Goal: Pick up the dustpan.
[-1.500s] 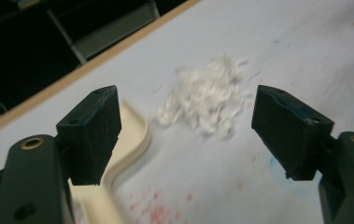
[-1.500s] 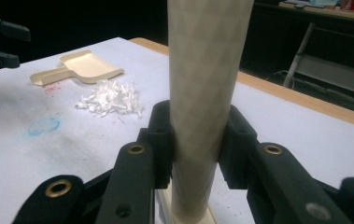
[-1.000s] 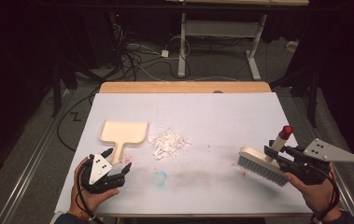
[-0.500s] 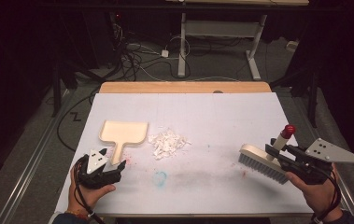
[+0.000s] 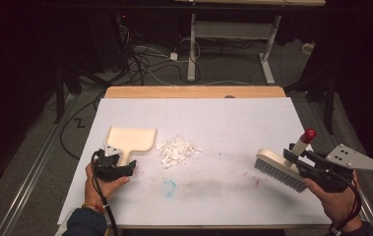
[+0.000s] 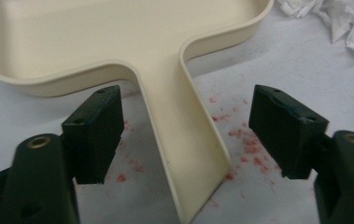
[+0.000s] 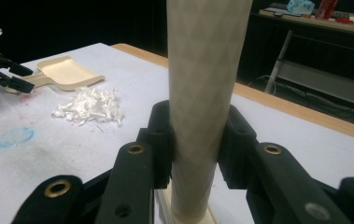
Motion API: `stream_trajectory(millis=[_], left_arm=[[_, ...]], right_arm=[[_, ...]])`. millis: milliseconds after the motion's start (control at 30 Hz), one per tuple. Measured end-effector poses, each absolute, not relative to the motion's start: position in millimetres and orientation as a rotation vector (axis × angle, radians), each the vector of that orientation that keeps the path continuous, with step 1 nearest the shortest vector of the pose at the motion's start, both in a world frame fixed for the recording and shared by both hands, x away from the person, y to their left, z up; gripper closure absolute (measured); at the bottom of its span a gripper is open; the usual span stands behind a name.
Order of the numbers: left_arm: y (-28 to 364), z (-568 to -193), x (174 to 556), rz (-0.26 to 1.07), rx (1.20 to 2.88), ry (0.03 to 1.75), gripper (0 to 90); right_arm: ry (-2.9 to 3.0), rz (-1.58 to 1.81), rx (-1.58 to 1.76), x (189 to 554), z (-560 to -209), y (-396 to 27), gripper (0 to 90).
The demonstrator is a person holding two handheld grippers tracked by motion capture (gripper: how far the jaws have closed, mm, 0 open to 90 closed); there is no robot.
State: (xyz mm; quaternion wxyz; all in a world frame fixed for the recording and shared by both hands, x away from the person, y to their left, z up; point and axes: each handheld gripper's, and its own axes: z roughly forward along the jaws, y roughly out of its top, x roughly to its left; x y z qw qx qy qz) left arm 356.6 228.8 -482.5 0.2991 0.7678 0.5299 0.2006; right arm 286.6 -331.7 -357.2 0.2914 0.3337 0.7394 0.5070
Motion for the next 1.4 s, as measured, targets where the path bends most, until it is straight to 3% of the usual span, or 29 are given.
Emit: stream_trajectory(millis=[300, 500, 933, 1400], left_arm=[[231.2, -482.1, 375.7, 0.513, 1.98, 1.506, 40.0], [241.9, -480.7, 383.3, 0.484, 1.979, 1.51, 62.6], [247.8, -463.9, 378.9, 0.506, 2.082, 1.468, 63.5], [245.6, -422.4, 323.9, 0.492, 2.211, 1.27, 63.6]], right_arm=[[1.991, 1.344, 0.884, 287.9, -359.4, -328.8, 70.4], [2.004, 1.345, 0.883, 287.7, -360.8, -327.3, 70.4], [2.009, 1.336, 0.889, 289.4, -363.3, -327.4, 70.4], [2.0, 1.332, 0.9, 288.5, -363.1, -328.7, 70.4]])
